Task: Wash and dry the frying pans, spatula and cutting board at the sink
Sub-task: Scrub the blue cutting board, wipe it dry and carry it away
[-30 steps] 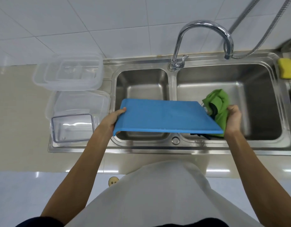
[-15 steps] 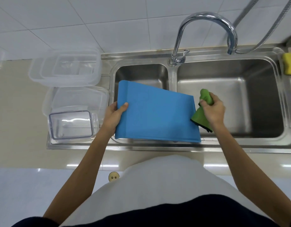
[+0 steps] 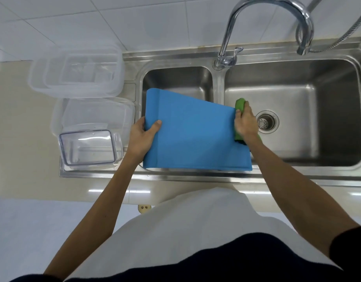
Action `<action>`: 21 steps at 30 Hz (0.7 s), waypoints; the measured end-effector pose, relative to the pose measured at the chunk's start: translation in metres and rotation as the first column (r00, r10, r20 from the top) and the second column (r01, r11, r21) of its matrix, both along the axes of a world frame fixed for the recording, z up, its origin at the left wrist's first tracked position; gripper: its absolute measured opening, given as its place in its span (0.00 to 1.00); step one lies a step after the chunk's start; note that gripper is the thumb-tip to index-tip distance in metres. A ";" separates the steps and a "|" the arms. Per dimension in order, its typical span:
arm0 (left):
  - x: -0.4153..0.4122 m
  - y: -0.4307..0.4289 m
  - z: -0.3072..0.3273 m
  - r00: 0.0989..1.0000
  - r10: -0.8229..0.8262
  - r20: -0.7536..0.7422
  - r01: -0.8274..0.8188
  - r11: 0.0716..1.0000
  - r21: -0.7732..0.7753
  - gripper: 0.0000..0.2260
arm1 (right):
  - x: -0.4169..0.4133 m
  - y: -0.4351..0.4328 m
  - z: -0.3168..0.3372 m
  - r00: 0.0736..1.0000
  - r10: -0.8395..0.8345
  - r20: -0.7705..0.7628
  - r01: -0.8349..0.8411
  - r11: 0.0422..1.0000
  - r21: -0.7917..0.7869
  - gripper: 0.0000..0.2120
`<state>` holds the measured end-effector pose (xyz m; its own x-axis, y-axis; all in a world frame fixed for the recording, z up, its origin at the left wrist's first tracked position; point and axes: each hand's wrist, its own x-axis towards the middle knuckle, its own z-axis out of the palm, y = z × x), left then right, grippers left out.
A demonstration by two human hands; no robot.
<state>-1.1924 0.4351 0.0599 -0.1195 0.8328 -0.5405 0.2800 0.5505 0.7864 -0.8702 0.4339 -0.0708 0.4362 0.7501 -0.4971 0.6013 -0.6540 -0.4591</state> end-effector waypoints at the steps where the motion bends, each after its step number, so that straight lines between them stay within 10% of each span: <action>1: 0.000 0.000 0.000 1.000 0.005 -0.001 -0.005 1.000 -0.003 0.16 | -0.005 0.002 0.002 1.000 -0.003 0.019 0.003 1.000 0.014 0.27; 7: 0.008 0.009 0.000 1.000 0.010 0.017 -0.010 1.000 0.004 0.15 | -0.086 0.009 0.049 0.980 0.191 0.055 -0.198 0.960 0.196 0.24; 14: 0.035 0.001 -0.005 0.997 0.067 0.047 -0.070 0.994 0.079 0.10 | -0.161 0.039 0.095 0.805 0.594 -0.001 -0.485 0.657 0.577 0.24; 21: 0.028 0.007 -0.005 0.996 0.030 0.079 -0.039 0.993 0.110 0.15 | -0.036 0.023 0.008 0.983 0.063 -0.174 -0.016 0.966 0.259 0.31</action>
<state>-1.1641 0.4423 0.0553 -0.1112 0.8844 -0.4533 0.1988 0.4667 0.8618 -0.9060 0.4569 -0.0627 0.3247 0.8770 -0.3542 0.5168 -0.4782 -0.7101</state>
